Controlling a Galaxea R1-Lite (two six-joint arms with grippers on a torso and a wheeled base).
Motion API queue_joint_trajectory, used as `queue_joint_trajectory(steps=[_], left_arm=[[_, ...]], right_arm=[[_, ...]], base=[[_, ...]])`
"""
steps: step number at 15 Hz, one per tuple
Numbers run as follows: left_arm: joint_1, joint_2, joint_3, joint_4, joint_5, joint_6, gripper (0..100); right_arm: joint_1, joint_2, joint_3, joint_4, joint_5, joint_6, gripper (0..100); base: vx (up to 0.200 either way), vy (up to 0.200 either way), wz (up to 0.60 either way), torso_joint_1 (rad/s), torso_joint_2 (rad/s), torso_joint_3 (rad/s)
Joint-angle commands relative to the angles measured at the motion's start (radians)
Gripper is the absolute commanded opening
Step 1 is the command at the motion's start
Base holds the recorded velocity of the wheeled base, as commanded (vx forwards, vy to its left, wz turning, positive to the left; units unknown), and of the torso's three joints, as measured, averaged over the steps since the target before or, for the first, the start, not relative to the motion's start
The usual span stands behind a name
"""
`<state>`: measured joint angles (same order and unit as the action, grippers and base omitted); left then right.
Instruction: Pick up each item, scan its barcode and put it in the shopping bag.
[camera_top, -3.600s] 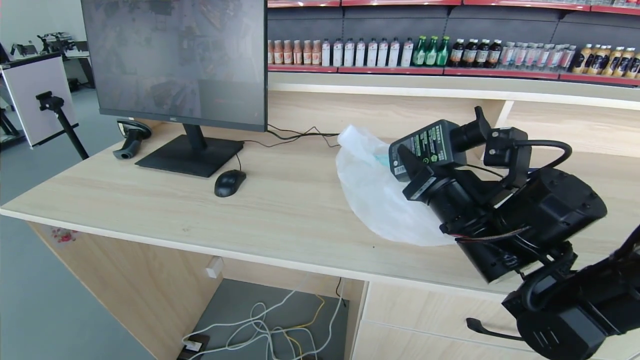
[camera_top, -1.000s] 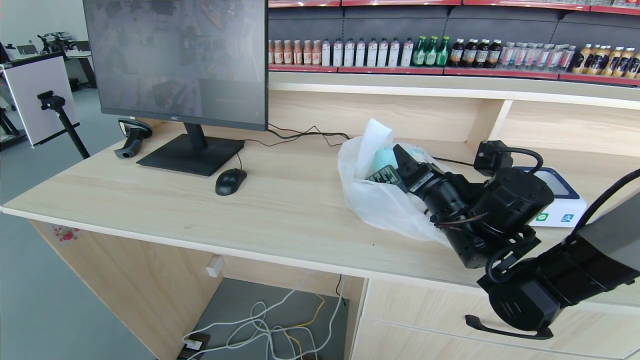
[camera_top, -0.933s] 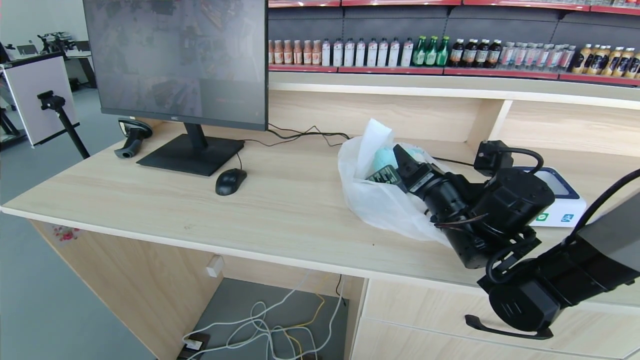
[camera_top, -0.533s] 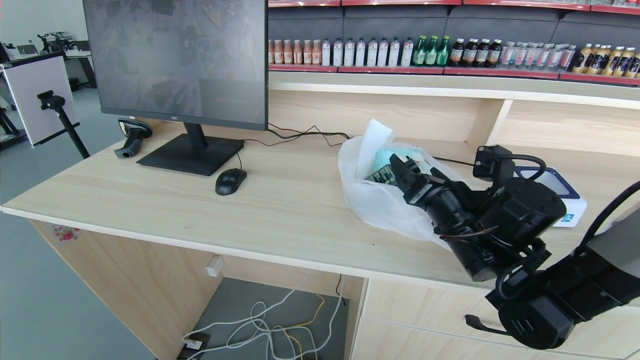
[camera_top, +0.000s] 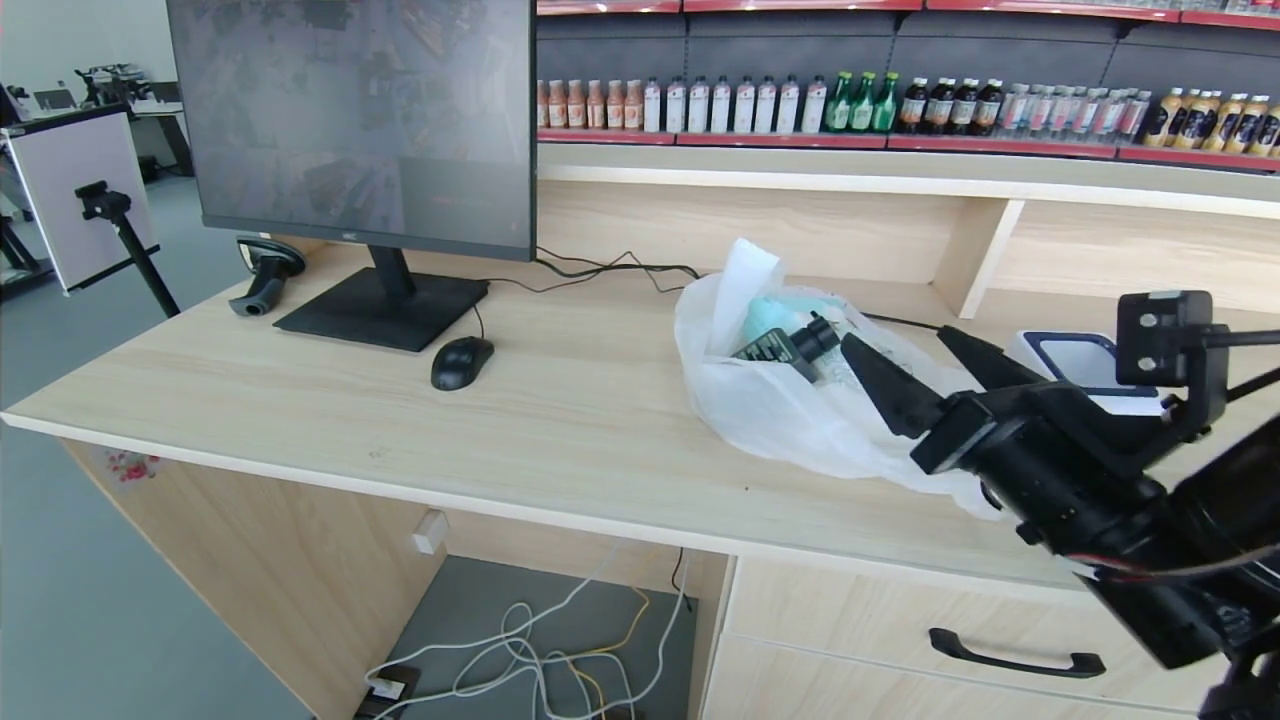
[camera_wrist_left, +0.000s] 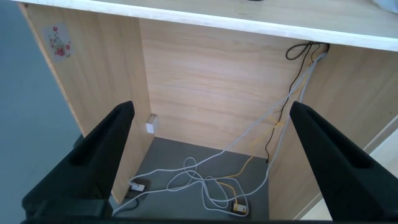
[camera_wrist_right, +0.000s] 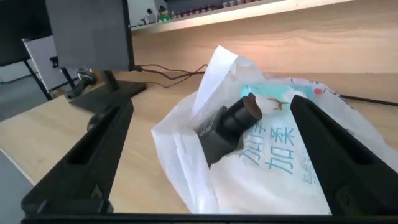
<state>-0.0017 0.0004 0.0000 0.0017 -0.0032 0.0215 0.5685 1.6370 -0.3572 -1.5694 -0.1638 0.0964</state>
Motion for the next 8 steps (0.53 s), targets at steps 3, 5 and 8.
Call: queue_joint_trajectory(steps=[3, 5, 8], left_arm=[[0.000, 0.000, 0.000, 0.000, 0.000, 0.000, 100], [0.000, 0.000, 0.000, 0.000, 0.000, -0.002, 100], [0.000, 0.000, 0.000, 0.000, 0.000, -0.002, 100]], right_arm=[[0.025, -0.313, 0.357, -0.001, 0.083, -0.124, 100], [0.039, -0.387, 0.357, 0.052, 0.081, -0.130, 100], [0.225, -0.595, 0.357, 0.450, 0.086, -0.195, 100]], base=[[0.000, 0.000, 0.00, 0.000, 0.00, 0.000], [0.000, 0.000, 0.00, 0.000, 0.00, 0.000], [0.000, 0.000, 0.00, 0.000, 0.00, 0.000]])
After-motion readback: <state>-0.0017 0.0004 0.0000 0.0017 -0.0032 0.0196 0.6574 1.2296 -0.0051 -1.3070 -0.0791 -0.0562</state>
